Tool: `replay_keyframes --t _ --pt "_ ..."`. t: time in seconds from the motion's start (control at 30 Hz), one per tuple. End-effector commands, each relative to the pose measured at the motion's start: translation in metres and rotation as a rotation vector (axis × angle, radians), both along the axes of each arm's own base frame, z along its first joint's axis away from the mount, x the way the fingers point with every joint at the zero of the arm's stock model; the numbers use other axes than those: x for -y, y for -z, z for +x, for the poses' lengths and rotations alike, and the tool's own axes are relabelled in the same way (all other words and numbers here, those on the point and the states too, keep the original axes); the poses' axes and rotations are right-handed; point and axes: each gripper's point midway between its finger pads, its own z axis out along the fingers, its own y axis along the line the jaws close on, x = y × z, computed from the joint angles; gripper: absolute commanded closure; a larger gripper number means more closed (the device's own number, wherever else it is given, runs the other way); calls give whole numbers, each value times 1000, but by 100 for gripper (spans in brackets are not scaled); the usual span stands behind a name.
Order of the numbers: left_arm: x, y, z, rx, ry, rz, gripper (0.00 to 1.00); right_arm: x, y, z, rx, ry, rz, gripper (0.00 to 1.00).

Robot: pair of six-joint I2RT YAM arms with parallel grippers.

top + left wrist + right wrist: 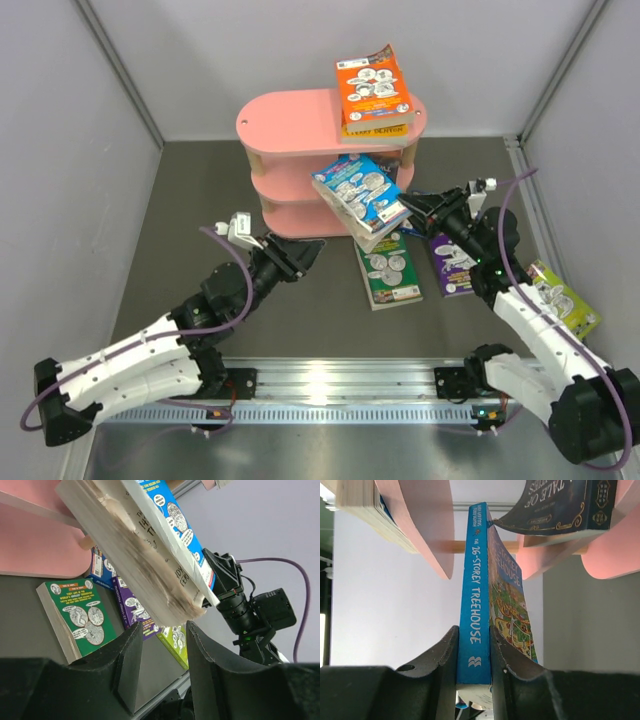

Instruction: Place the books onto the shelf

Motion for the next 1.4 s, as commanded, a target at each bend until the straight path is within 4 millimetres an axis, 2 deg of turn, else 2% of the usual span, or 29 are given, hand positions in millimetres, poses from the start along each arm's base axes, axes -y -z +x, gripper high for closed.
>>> replay_keyframes --t 0.0,0.07,0.1,0.17,0.2,0.23,0.33,0.43,0.67,0.77,0.8,0.83,0.87,0.9,0.93,0.97,1.03,1.07,1.13,1.17,1.2,1.27,1.3,1.33,1.37 --pt "-13 2 -1 -8 -31 -10 55 18 -50 9 155 46 135 100" --pt "-15 2 -2 -13 -36 -10 55 20 -46 17 141 51 159 100" --pt "-17 0 -3 -10 -36 -15 56 25 -50 19 157 52 198 100" --pt "-20 -2 -4 -9 -39 -18 56 28 -41 30 129 55 229 100" --pt "-22 -1 -4 -10 -43 -14 56 34 -50 28 167 50 287 100" --pt "-23 -1 -5 -9 -45 -15 56 35 -43 35 148 49 306 100" --pt "-28 -1 -5 -8 -57 -9 56 36 -47 39 176 -2 383 100" --pt "-30 -1 -5 -7 -65 -7 56 40 -38 44 156 -2 453 100" --pt "-32 7 3 -2 -104 49 55 49 -30 65 138 94 437 100" --pt "-32 9 9 11 -132 103 55 54 -36 72 157 160 380 100" --pt "-31 9 11 24 -136 131 55 56 -26 82 119 211 315 100" --pt "-31 5 14 36 -144 142 54 59 -33 79 137 235 289 100" --pt "-27 12 19 32 -155 186 53 61 -34 80 138 264 254 100" --pt "-27 16 24 43 -166 241 53 67 -22 89 89 329 170 100" --pt "-26 7 29 52 -180 259 53 72 -31 85 106 361 139 100" --pt "-19 19 37 38 -186 323 53 73 -28 85 89 387 99 100" --pt "-18 18 51 42 -206 395 53 82 -30 88 77 468 2 100" --pt "-12 26 60 37 -201 442 53 80 -39 88 98 476 -26 100" --pt "-9 24 75 36 -197 453 52 79 -29 95 50 494 -66 100" --pt "-9 17 81 58 -204 439 52 79 -32 98 45 509 -71 100" --pt "-13 16 91 60 -210 435 52 78 -25 103 22 509 -82 100" --pt "-16 16 107 56 -222 439 51 71 -25 107 22 498 -103 100" --pt "-24 15 120 51 -232 436 51 67 -18 111 4 497 -119 100" --pt "-25 23 129 35 -237 450 51 62 -14 112 -3 488 -130 100" --pt "-34 25 141 30 -257 453 51 60 -12 113 -5 483 -138 100"
